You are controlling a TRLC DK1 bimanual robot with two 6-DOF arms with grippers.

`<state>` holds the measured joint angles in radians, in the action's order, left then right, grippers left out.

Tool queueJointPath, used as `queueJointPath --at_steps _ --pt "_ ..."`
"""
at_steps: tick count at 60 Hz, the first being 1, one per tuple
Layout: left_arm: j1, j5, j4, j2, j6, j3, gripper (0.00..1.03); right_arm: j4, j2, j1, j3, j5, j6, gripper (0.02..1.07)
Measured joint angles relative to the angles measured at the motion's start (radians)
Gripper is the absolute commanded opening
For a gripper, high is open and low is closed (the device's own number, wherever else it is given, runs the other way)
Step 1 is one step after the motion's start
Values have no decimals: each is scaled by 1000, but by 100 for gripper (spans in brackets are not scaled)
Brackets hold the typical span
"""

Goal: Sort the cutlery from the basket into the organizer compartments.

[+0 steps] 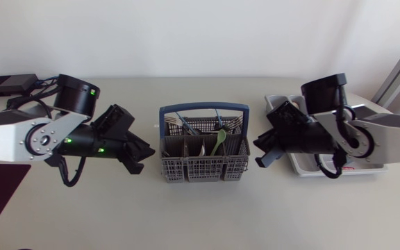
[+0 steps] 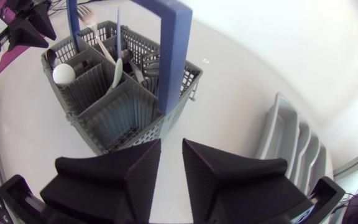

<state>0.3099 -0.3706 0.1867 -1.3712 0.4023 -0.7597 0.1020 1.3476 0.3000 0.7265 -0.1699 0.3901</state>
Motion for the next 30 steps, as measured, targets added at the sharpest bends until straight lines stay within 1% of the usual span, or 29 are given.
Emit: queueJointPath --at_steps 4,8,10,14,17,27,30 --pt "-2 0 1 45 6 15 43 38 -56 2 -3 11 0 54" --pt "-1 0 11 79 14 26 43 78 -108 6 -5 17 -1 54" --pt "-1 0 20 96 16 28 45 95 -130 8 -8 19 -4 55" --pt "-1 0 34 122 18 30 46 131 -167 16 -11 22 -9 60" --pt "-1 0 45 145 18 34 46 151 -190 23 -16 25 -16 62" --pt "5 0 82 207 18 35 46 208 -258 85 -35 82 -43 68" --pt "10 0 92 215 18 35 46 219 -269 107 -35 101 -50 68"
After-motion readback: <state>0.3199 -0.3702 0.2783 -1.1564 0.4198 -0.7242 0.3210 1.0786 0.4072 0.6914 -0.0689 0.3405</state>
